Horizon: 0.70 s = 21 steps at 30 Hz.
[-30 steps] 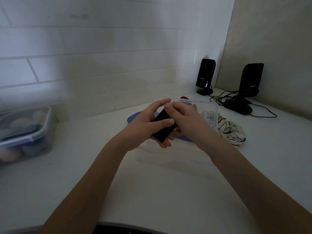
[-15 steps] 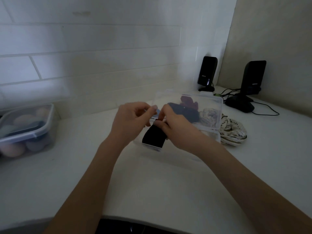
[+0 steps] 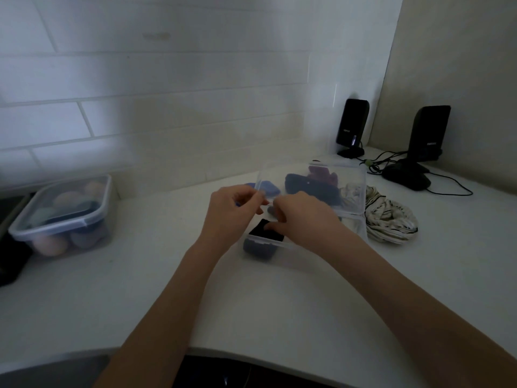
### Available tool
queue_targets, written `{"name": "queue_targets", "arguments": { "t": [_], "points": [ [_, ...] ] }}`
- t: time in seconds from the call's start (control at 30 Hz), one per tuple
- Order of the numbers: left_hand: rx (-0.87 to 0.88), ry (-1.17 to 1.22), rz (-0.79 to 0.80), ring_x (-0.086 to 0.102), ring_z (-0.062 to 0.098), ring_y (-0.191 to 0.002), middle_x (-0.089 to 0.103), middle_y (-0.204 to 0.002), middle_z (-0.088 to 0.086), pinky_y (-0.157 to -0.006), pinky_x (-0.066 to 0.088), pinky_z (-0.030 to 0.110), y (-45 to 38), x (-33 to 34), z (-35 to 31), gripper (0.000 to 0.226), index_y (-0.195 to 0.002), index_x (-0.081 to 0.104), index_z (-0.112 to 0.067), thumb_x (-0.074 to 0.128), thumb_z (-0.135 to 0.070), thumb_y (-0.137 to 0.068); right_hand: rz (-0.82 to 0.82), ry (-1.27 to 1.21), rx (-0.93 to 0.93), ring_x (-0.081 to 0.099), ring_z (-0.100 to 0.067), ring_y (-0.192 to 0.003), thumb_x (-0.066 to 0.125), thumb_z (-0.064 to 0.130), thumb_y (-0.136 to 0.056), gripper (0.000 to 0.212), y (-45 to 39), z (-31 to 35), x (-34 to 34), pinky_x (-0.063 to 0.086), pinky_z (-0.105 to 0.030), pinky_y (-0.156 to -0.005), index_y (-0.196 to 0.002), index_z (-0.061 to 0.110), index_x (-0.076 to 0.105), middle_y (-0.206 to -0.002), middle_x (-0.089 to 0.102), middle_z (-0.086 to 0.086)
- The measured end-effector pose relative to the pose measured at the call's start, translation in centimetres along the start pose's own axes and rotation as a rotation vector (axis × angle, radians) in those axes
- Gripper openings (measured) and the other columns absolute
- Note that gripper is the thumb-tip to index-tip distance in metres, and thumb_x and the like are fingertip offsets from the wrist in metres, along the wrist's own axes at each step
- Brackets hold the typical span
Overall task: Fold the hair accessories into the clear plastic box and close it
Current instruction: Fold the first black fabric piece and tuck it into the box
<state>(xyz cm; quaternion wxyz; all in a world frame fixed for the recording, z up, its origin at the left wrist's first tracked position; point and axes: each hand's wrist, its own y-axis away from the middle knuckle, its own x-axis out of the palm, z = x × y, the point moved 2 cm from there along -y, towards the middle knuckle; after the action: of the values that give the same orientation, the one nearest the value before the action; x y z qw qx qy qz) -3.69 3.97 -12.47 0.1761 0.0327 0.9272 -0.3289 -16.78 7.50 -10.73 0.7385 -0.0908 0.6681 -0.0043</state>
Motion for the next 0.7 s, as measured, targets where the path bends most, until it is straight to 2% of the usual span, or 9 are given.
{"name": "queue_targets", "arguments": {
  "t": [0.03,0.1,0.17,0.23,0.37,0.43,0.5,0.57,0.7],
  "points": [
    [-0.001,-0.006,0.005,0.059,-0.002,-0.052,0.063,-0.056,-0.015,-0.057,0.042,0.007,-0.1,0.1,0.1,0.023,-0.065,0.069,-0.017,0.061,-0.009,-0.085,0.038,-0.025,0.004,0.055,-0.023,-0.077,0.056,0.042,-0.089,0.033,-0.2,-0.1,0.1,0.039,-0.030,-0.062,-0.069,0.017,0.049,-0.081,0.056,-0.004],
    [-0.010,-0.012,0.014,0.059,-0.003,-0.052,0.062,-0.051,-0.018,-0.055,0.041,0.006,-0.2,0.1,0.4,0.024,-0.064,0.068,-0.019,0.061,-0.009,-0.085,0.080,-0.127,-0.029,0.059,-0.022,-0.077,0.057,0.043,-0.089,0.030,-0.4,-0.1,0.4,0.046,-0.031,-0.066,-0.081,0.015,0.064,-0.084,0.063,-0.006],
    [-0.013,-0.018,0.019,0.059,-0.003,-0.052,0.062,-0.051,-0.021,-0.053,0.041,0.006,-0.3,0.2,0.5,0.025,-0.064,0.067,-0.022,0.061,-0.009,-0.085,0.057,-0.205,-0.068,0.058,-0.018,-0.074,0.060,0.045,-0.086,0.031,-0.3,-0.2,0.6,0.048,-0.030,-0.067,-0.091,0.016,0.070,-0.082,0.064,-0.003],
    [-0.003,-0.028,0.018,0.060,-0.003,-0.052,0.062,-0.050,-0.022,-0.052,0.041,0.006,-0.3,0.2,0.6,0.025,-0.064,0.067,-0.022,0.061,-0.010,-0.085,0.047,-0.264,-0.085,0.058,-0.016,-0.071,0.064,0.047,-0.081,0.032,-0.2,-0.6,0.8,0.050,-0.029,-0.067,-0.092,0.018,0.072,-0.078,0.062,0.001],
    [0.021,-0.045,0.005,0.060,-0.004,-0.053,0.060,-0.053,-0.018,-0.053,0.041,0.004,-0.2,0.2,0.6,0.023,-0.066,0.069,-0.018,0.061,-0.011,-0.086,0.113,-0.234,-0.102,0.055,-0.015,-0.076,0.066,0.049,-0.078,0.029,-0.2,-1.1,1.2,0.044,-0.027,-0.067,-0.095,0.025,0.063,-0.076,0.053,0.012],
    [0.015,-0.047,-0.001,0.059,-0.004,-0.052,0.060,-0.055,-0.016,-0.054,0.041,0.004,-0.2,0.3,0.7,0.024,-0.065,0.068,-0.019,0.060,-0.011,-0.086,0.137,-0.198,-0.098,0.051,-0.013,-0.073,0.064,0.051,-0.079,0.033,-0.4,-1.0,1.5,0.038,-0.026,-0.061,-0.095,0.024,0.055,-0.082,0.054,0.008],
    [-0.006,-0.039,-0.004,0.058,-0.003,-0.051,0.060,-0.053,-0.014,-0.053,0.040,0.005,-0.3,0.3,0.7,0.027,-0.062,0.066,-0.023,0.060,-0.012,-0.086,0.150,-0.199,-0.122,0.051,-0.012,-0.069,0.061,0.049,-0.082,0.034,-0.5,-0.7,1.5,0.037,-0.024,-0.056,-0.096,0.018,0.056,-0.082,0.058,0.004],
    [-0.024,-0.027,-0.007,0.058,-0.004,-0.050,0.060,-0.049,-0.015,-0.052,0.040,0.004,-0.3,0.3,0.8,0.029,-0.061,0.065,-0.026,0.060,-0.012,-0.086,0.148,-0.265,-0.154,0.058,-0.017,-0.076,0.062,0.045,-0.081,0.033,-0.5,-0.7,1.3,0.047,-0.026,-0.063,-0.094,0.015,0.059,-0.087,0.064,0.000],
    [-0.024,-0.031,-0.010,0.058,-0.006,-0.050,0.061,-0.050,-0.024,-0.049,0.039,0.003,-0.3,0.3,0.7,0.030,-0.059,0.064,-0.026,0.059,-0.010,-0.084,0.168,-0.474,-0.162,0.065,-0.013,-0.084,0.068,0.033,-0.080,0.022,-0.2,-1.4,1.3,0.054,-0.028,-0.076,-0.096,0.024,0.055,-0.092,0.069,0.005]
  ]
}}
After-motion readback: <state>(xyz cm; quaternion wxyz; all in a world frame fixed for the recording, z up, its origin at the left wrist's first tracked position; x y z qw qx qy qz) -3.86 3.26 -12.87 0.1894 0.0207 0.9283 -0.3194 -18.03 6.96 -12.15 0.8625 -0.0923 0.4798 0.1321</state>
